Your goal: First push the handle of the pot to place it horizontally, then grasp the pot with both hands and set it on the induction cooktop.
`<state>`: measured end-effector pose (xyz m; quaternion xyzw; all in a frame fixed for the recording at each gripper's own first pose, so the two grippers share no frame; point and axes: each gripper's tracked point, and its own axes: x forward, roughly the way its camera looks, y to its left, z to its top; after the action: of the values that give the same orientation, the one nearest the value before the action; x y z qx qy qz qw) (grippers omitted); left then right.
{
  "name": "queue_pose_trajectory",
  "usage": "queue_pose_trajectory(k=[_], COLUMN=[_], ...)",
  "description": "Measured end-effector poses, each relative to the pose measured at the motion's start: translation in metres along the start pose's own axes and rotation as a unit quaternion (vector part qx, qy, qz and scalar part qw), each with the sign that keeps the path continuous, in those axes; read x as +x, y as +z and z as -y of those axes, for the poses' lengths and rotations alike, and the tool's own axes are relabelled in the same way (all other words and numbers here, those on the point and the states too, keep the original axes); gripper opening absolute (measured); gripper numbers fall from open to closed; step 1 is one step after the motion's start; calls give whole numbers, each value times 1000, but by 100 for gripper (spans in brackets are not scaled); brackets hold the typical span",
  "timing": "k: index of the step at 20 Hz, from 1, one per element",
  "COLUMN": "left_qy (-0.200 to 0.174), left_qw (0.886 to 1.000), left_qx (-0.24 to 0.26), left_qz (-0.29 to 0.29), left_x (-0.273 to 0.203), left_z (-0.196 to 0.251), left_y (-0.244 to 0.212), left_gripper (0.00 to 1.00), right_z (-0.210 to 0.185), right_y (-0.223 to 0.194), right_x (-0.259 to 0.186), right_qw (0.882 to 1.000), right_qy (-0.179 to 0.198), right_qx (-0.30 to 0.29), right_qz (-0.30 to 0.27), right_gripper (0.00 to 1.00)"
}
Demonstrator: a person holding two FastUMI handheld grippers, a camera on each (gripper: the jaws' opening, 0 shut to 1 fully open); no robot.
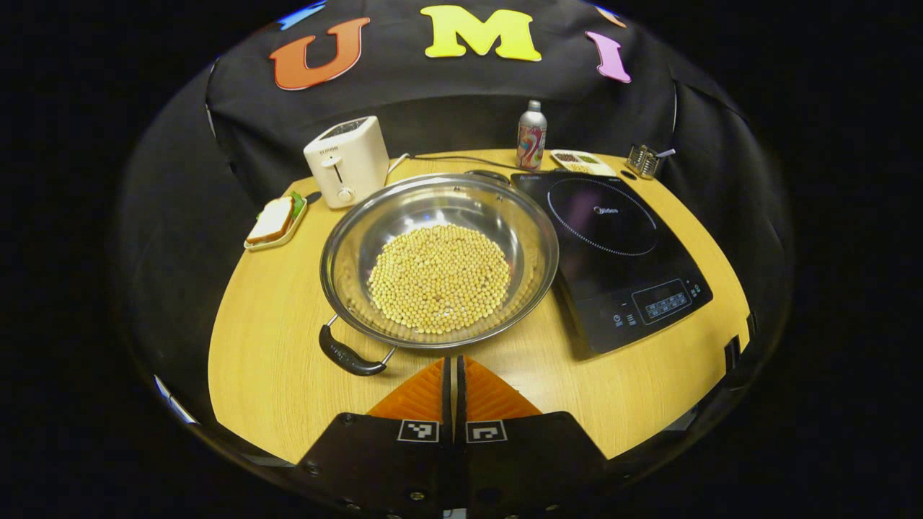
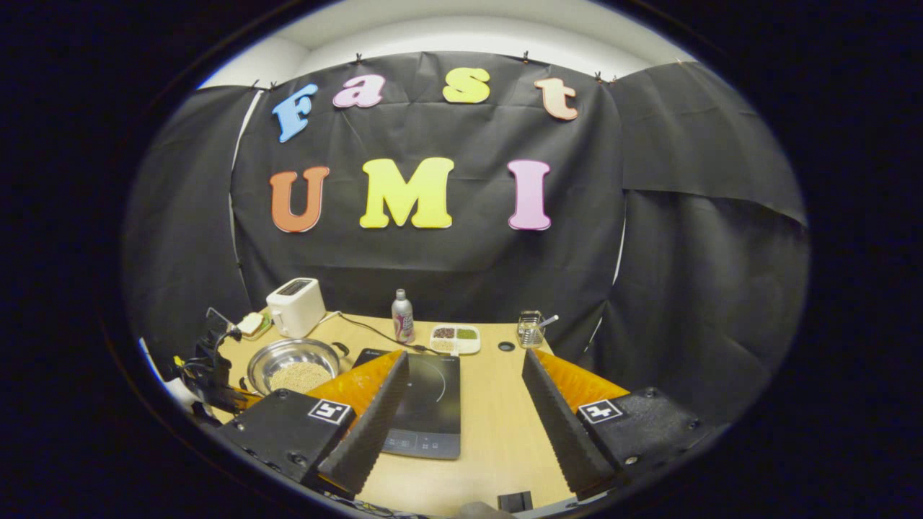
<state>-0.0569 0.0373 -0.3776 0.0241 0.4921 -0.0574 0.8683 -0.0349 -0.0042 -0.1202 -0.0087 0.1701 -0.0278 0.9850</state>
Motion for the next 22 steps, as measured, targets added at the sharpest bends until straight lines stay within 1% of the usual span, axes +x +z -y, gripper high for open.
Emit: queue_pose_trajectory(k=[3,4,5,8,9,10,12,13,14,15,16,17,18,19,20,21,22], left_qy=[6,8,10,15,19,24,24,27,29,31,34,36,38,39,42,45,49], left_qw=[1000,1000,1000,999,999,999,999,998,999,998,998,998,998,998,998,998,998], left_qx=[5,6,6,-1,-2,-3,-8,-7,-7,-7,-6,-7,-9,-12,-18,-23,-29], left_qz=[-15,-21,-27,-39,-41,-43,-46,-47,-46,-46,-47,-47,-47,-46,-42,-41,-40], left_x=[15,19,22,30,32,32,33,33,33,33,33,34,34,35,35,35,36], left_z=[-9,-11,-14,-24,-27,-31,-34,-36,-38,-39,-41,-44,-46,-50,-54,-58,-63], left_y=[-2,-3,-5,-8,-9,-9,-11,-12,-11,-11,-10,-11,-11,-10,-8,-8,-8], left_gripper=[0,9,0,0,9,0,0,10,10,0,9,0,0,0,9,9,0], right_z=[0,2,4,8,10,11,13,12,12,10,9,8,8,8,9,10,10], right_y=[-4,-9,-13,-19,-19,-20,-20,-20,-21,-20,-20,-20,-19,-19,-21,-21,-20], right_x=[5,7,8,12,13,14,15,17,17,17,17,17,18,18,18,17,16], right_qw=[1000,1000,1000,999,999,999,999,999,999,999,999,999,999,999,999,999,999], right_qy=[0,-2,-3,-8,-10,-12,-15,-15,-15,-14,-13,-13,-12,-13,-15,-16,-17], right_qx=[1,2,5,15,16,16,16,17,18,19,18,16,15,13,12,13,13], right_qz=[-7,-13,-19,-28,-29,-30,-31,-31,-32,-31,-31,-31,-31,-31,-33,-34,-33], right_gripper=[97,100,97,97,97,97,97,97,100,100,97,97,97,100,97,100,97])
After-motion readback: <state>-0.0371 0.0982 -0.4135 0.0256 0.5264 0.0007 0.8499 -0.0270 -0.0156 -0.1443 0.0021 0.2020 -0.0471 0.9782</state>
